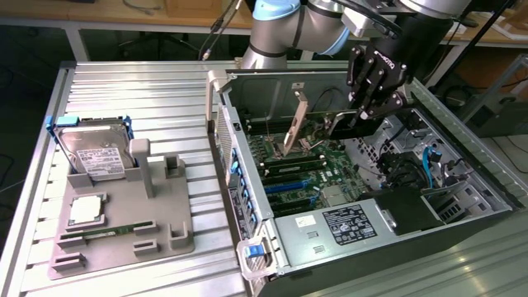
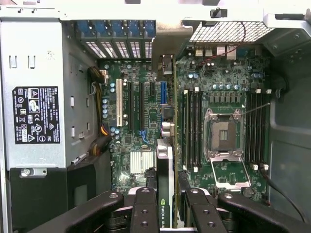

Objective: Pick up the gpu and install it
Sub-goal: 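Insert the gpu into the slot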

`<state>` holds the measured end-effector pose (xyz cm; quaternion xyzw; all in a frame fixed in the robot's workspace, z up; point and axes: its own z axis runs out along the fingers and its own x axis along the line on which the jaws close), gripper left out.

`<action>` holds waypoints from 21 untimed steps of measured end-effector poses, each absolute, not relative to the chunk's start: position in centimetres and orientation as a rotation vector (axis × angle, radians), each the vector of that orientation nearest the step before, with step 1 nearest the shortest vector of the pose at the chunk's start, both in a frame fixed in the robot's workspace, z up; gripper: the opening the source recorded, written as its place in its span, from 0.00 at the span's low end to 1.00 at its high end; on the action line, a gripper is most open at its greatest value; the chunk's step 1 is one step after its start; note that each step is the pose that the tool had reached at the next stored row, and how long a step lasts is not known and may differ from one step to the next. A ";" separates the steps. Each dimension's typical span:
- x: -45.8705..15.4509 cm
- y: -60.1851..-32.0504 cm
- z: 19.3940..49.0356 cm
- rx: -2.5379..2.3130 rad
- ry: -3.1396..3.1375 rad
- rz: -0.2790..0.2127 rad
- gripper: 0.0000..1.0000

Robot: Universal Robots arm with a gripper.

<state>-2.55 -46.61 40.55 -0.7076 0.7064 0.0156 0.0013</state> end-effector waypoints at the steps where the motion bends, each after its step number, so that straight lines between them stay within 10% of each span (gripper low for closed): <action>1: -2.6 -46.6 40.5 -2.221 2.217 0.048 0.27; 21: -3.1 -46.6 39.0 -2.196 2.235 0.040 0.27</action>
